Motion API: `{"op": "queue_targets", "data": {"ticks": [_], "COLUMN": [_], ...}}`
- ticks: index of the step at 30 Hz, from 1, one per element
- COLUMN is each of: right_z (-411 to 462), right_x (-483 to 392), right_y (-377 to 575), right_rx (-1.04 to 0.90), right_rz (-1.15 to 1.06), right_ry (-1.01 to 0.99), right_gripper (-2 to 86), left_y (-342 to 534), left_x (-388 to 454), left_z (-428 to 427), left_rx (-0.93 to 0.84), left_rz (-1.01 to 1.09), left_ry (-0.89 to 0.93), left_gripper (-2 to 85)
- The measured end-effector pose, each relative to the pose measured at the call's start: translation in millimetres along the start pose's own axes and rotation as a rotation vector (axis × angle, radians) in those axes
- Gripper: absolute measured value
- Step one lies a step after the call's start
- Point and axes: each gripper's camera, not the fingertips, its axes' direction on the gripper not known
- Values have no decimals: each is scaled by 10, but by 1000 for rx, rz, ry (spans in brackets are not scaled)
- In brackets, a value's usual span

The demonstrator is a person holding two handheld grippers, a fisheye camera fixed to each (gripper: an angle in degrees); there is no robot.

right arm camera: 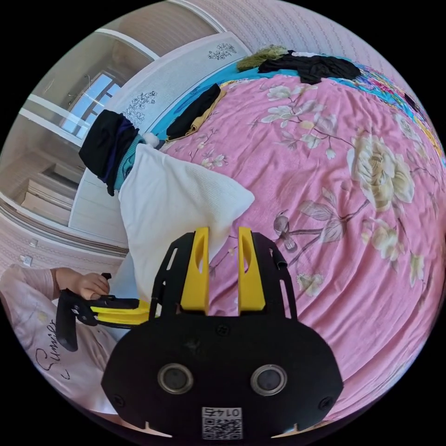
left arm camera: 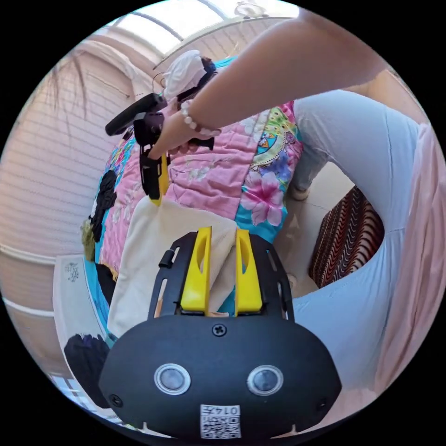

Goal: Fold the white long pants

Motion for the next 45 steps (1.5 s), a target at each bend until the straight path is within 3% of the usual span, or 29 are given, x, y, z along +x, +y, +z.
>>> {"op": "queue_targets", "data": {"ticks": [4, 6, 11, 15, 23, 27, 30, 35, 41, 45], "right_z": [251, 304, 157, -134, -1119, -1333, -1275, -1060, -139, 480], "right_x": [0, -34, -104, -129, 243, 338, 236, -301, -1441, -1633], "right_y": [68, 115, 328, 580, 1516, 1980, 2005, 1392, 300, 96], "right_rx": [-71, -58, 24, 99, 193, 217, 254, 286, 93, -47], "right_rz": [25, 19, -8, -41, 99, 193, 172, -47, -240, -252], "right_ry": [-90, -126, -144, -186, -144, -122, -214, -420, -260, -197], "right_gripper": [132, 103, 64, 58, 60, 64, 72, 85, 98, 76], "left_y": [175, 289, 487, 550, 284, 467, 930, 1812, 2836, 3110], "left_x": [-190, -310, -567, -774, -1044, -1302, -1655, -2303, -2760, -2813], "left_z": [270, 409, 346, 121, -186, -9, -34, -341, -304, -158], "left_rx": [-86, -101, -60, 40, 475, 520, 603, 722, 479, 331], "left_rz": [-206, -288, -296, -253, -272, -373, -511, -702, -1018, -1165], "left_ry": [30, 94, 126, 188, 530, 737, 786, 685, 325, 237], "left_gripper": [132, 124, 57, 50, 51, 51, 51, 51, 28, -6]}}
